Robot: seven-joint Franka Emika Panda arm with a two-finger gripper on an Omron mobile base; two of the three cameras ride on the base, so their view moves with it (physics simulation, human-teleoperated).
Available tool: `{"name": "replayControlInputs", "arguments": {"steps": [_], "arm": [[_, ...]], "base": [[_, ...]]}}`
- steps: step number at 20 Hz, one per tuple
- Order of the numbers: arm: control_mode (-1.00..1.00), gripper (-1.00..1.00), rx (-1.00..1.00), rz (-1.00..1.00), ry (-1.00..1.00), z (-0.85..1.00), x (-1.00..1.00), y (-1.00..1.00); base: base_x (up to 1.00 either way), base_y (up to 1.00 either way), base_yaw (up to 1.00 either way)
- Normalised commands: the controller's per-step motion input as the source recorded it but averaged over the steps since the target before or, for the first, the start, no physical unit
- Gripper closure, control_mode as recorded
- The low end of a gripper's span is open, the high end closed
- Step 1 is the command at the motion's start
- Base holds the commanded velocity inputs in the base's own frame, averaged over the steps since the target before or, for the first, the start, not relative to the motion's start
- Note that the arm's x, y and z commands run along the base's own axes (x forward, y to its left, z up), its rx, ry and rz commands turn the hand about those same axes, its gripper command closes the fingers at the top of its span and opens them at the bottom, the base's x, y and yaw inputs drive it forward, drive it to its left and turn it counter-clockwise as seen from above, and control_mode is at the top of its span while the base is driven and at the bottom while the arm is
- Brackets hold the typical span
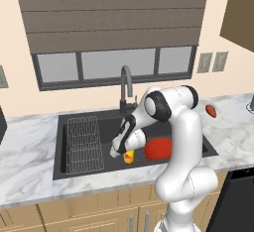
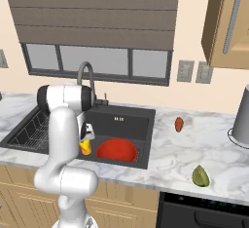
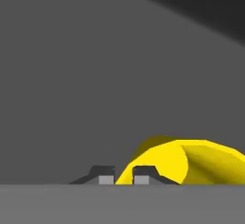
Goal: Remove the sweet potato and lemon wedge from the sink. Then move the bowl and cup from the counter to the sink for washing.
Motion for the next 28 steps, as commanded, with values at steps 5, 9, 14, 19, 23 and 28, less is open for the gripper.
{"name": "replayControlInputs", "arguments": {"steps": [5,9,14,19,23,28], "arm": [[-1.0,-1.0,0.0,0.0,0.05,-0.16,0.0,0.0],[-1.0,-1.0,0.0,0.0,0.05,-0.16,-0.02,0.0],[-1.0,-1.0,0.0,0.0,0.02,-0.08,-0.02,0.0],[-1.0,-1.0,0.0,0.0,0.0,-0.03,-0.09,0.0],[-1.0,-1.0,0.0,0.0,0.0,-0.02,-0.17,0.0],[-1.0,-1.0,0.0,0.0,0.0,-0.01,-0.22,0.0]], "base": [[0.0,0.0,0.0],[0.0,0.0,0.0],[0.0,0.0,0.0],[0.0,0.0,0.0],[0.0,0.0,0.0],[0.0,0.0,0.0]]}}
